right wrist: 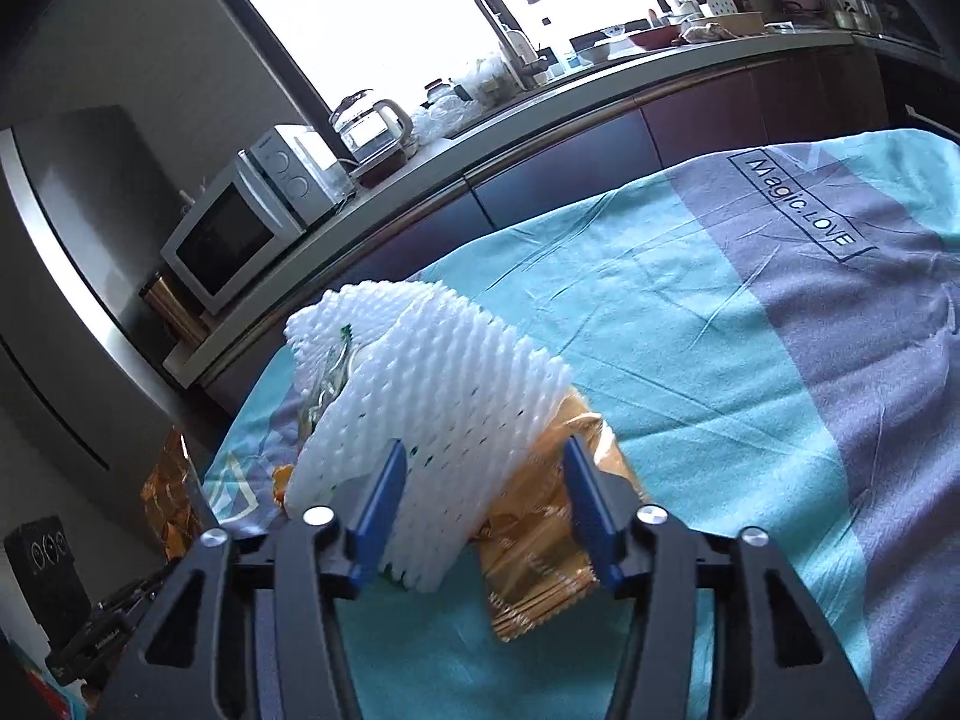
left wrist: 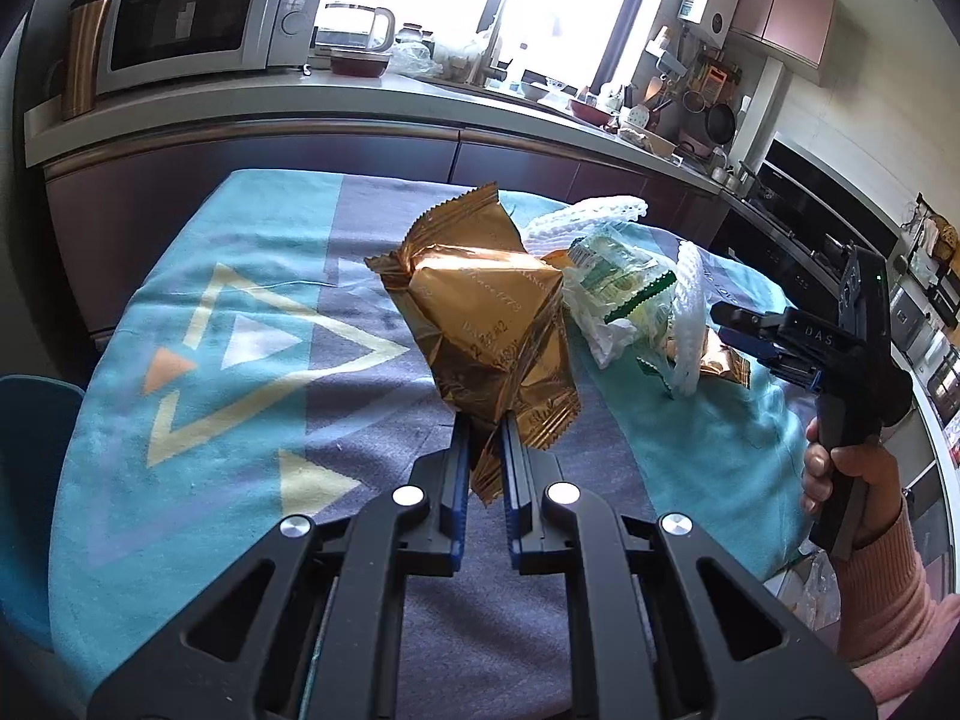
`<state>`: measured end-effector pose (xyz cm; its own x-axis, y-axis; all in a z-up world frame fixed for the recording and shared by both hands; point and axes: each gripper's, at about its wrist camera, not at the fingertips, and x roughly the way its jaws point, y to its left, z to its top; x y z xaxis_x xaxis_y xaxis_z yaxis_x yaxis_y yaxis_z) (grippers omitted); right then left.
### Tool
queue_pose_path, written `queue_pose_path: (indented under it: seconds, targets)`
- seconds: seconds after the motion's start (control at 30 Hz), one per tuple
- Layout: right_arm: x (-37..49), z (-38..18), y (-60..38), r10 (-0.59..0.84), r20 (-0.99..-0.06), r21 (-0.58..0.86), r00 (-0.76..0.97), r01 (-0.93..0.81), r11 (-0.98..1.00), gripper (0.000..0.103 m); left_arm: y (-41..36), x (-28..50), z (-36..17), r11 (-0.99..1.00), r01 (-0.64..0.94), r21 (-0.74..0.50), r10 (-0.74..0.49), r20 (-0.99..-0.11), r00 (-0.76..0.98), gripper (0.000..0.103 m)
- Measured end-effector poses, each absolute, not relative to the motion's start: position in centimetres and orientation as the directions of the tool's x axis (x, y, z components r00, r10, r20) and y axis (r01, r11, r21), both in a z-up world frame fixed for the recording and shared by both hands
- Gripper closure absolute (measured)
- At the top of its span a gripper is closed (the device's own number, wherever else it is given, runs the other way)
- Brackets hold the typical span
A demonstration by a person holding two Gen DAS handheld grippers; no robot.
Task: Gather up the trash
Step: 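Grasp the gold snack wrapper with the left tool while the right tool grasps the white foam net, then carry the wrapper and foam net over the blue bin and open both tools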
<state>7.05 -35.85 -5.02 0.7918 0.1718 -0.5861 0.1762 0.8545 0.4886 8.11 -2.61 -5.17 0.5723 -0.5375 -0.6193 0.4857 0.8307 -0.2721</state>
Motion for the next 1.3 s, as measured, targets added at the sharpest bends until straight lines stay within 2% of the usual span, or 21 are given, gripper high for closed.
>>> queue_pose_path:
  seconds: [0.1,0.13,0.2,0.27,0.3,0.37,0.4,0.43,0.5,0.83,1.03,1.3]
  targets:
    - [8.2,-5.6,-37.4,0.225,-0.577,0.559,0.785,0.179,0.810,0.042,-2.5,8.0,-5.1,0.833,0.483,-0.268,-0.533,-0.620,0.576,0.093]
    - [8.6,-5.8,-37.7,0.256,-0.569,0.584,0.781,0.165,0.795,0.036,-2.5,8.0,-5.1,0.834,0.482,-0.267,-0.532,-0.620,0.576,0.093]
    - [9.5,-6.2,-38.0,0.311,-0.556,0.621,0.771,0.137,0.771,0.033,-2.2,8.2,-5.1,0.836,0.479,-0.267,-0.529,-0.621,0.578,0.093]
    - [10.1,-6.7,-38.1,0.354,-0.545,0.652,0.760,0.119,0.749,0.032,-2.1,8.2,-5.2,0.839,0.474,-0.266,-0.525,-0.623,0.580,0.093]
    - [10.3,-6.9,-38.1,0.367,-0.543,0.660,0.755,0.114,0.743,0.036,-1.9,8.2,-5.2,0.842,0.471,-0.265,-0.522,-0.624,0.582,0.093]
    - [10.6,-7.4,-38.0,0.412,-0.527,0.689,0.744,0.089,0.720,0.055,-1.7,8.2,-5.3,0.844,0.465,-0.266,-0.519,-0.624,0.584,0.093]
    - [10.7,-7.4,-37.8,0.424,-0.523,0.693,0.739,0.079,0.717,0.071,-1.6,8.2,-5.2,0.846,0.463,-0.265,-0.516,-0.625,0.586,0.093]
    - [10.6,-7.3,-37.6,0.425,-0.518,0.689,0.742,0.068,0.721,0.081,-1.5,8.1,-5.2,0.849,0.460,-0.262,-0.512,-0.626,0.589,0.093]
    - [10.1,-6.6,-37.1,0.411,-0.519,0.668,0.750,0.055,0.742,0.092,-1.2,8.1,-5.2,0.854,0.453,-0.256,-0.504,-0.627,0.594,0.093]
    - [6.4,-0.8,-34.3,0.383,-0.451,0.577,0.806,-0.064,0.814,0.092,1.8,7.0,-4.4,0.881,0.413,-0.230,-0.460,-0.617,0.639,0.093]
    - [6.4,1.8,-29.8,0.480,-0.413,0.553,0.774,-0.206,0.808,0.092,5.0,5.8,-2.9,0.904,0.372,-0.211,-0.421,-0.587,0.692,0.093]
    - [10.6,2.0,-20.1,0.658,-0.413,0.570,0.630,-0.385,0.726,0.092,12.1,4.6,-2.1,0.957,0.229,-0.178,-0.290,-0.580,0.761,0.093]
